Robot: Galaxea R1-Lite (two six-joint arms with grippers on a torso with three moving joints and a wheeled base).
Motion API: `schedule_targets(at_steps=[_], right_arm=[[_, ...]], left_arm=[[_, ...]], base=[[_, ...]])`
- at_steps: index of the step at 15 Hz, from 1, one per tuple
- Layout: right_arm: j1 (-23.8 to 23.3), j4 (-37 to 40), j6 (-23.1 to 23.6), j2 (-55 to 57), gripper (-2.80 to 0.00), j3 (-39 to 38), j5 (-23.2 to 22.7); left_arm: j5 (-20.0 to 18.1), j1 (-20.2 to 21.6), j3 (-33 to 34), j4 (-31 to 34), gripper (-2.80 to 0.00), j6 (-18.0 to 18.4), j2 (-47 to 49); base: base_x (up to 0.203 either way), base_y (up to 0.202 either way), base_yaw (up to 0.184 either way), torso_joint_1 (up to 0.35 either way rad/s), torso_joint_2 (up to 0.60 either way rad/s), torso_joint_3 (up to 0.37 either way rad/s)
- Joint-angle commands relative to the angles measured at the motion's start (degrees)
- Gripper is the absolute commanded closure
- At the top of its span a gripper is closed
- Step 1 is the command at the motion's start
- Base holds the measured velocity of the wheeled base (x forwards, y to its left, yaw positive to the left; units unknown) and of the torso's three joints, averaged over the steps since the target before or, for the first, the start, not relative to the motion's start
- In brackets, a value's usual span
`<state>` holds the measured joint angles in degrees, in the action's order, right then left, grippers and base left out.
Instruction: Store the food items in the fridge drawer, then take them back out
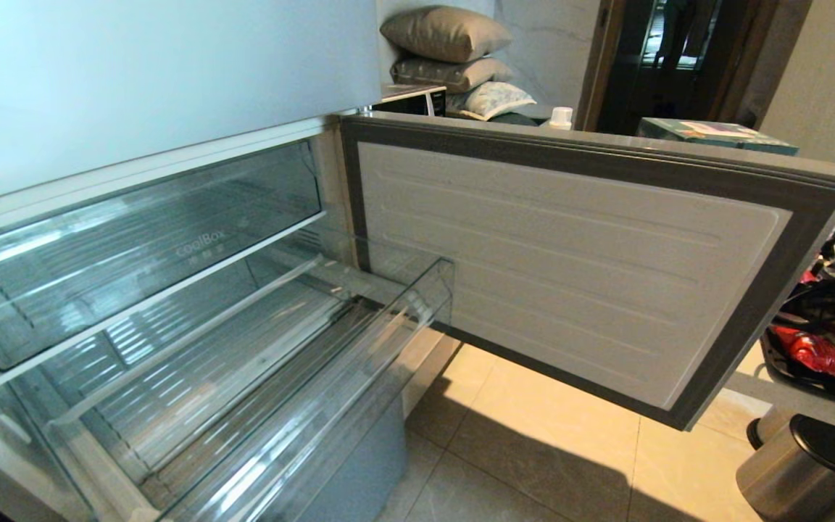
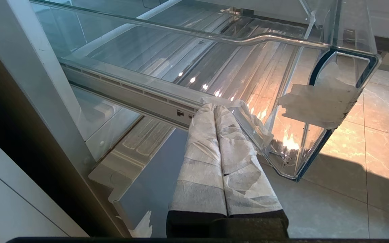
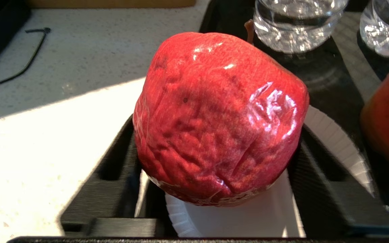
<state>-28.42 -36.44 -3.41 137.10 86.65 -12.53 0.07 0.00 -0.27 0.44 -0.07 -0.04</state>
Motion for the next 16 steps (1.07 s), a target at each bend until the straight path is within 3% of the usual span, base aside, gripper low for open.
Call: schedule_targets(at_steps=[1,16], right_arm=[[0.03,0.02,-0.10,-0.80,-2.80,-0.45,0.11],[0.03,1.46,-0.01,-8.73,-2.80,-7.21,1.91]], left_arm=[[0.01,0.00,0.00,0.00,0.00,-0.01,-0.05],[0.01,0.00,0.00,0.00,0.00,-0.01,-0.05]], base=[[0.000,0.000,0.000,0.000,0.00,0.000],[0.000,0.000,0.000,0.000,0.00,0.000]])
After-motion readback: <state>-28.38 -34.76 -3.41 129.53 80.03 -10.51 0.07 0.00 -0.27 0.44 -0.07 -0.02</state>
